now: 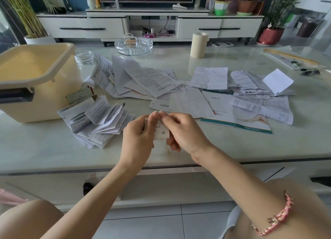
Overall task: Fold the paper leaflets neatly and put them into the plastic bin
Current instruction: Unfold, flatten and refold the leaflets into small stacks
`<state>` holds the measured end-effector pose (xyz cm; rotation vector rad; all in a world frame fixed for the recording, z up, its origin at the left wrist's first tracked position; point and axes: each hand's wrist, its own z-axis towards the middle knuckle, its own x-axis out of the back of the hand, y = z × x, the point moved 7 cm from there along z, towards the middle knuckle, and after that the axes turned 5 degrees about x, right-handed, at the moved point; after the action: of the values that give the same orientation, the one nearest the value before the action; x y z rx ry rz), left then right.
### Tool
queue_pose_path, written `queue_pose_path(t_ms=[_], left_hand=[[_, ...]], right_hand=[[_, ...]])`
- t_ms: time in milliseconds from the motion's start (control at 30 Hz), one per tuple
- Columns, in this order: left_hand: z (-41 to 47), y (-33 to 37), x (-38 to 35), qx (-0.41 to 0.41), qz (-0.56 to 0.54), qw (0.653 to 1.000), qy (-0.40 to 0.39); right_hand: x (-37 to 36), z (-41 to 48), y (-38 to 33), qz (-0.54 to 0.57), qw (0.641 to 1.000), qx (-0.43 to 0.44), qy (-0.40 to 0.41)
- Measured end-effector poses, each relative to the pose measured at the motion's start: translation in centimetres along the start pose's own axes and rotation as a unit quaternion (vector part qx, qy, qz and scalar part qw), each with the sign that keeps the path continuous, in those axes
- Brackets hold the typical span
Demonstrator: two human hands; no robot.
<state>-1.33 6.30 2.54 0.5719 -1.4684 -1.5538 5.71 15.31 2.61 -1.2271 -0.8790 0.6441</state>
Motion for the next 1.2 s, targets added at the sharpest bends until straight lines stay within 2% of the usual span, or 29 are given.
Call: queue_pose_path(t_ms=[133,233,367,433,500,733,833,1033,1133,1200], left_hand=[[0.3,-0.4,0.3,0.027,-0.044,0.999,0.014],[0.5,-1.1,0.6,0.088,-0.112,0.989,0.026],[0.7,-1.6,1.9,0.114,-0.128,0.983,0.062],[0.9,-1.5,2.5,0.115,-0.126,0.983,0.071],[1.1,-1.3,3.0,0.107,-0.112,0.985,0.072],[1.3,-1.6,3.6,0.121,-0.069,0.989,0.044],[1.1,-2.1,3.8,0.141,-0.067,0.987,0.032],[0.3,-2.6,3.6,0.155,-0.027,0.987,-0.036],[0.0,-2.8,3.0,0.150,0.008,0.986,-0.073],[0.1,-2.7,2.7,0.147,0.014,0.986,-0.084]], right_hand=[[-0.3,0.6,-0.8,-0.055,0.988,0.117,0.081],[-0.8,1.1,-0.8,-0.020,0.990,0.108,0.089],[-2.1,1.7,-0.4,0.064,0.998,0.008,-0.021],[-2.7,1.9,-0.6,0.065,0.994,-0.010,-0.084],[-2.8,2.5,-1.0,0.053,0.994,-0.001,-0.099],[-0.8,6.4,0.8,0.078,0.993,-0.028,0.083],[-0.6,8.2,3.1,-0.023,0.987,-0.051,0.153],[-3.3,9.7,3.2,-0.258,0.959,-0.017,0.119],[-3.9,10.1,2.8,-0.306,0.947,0.002,0.104],[-3.7,10.2,2.4,-0.286,0.953,0.009,0.095]])
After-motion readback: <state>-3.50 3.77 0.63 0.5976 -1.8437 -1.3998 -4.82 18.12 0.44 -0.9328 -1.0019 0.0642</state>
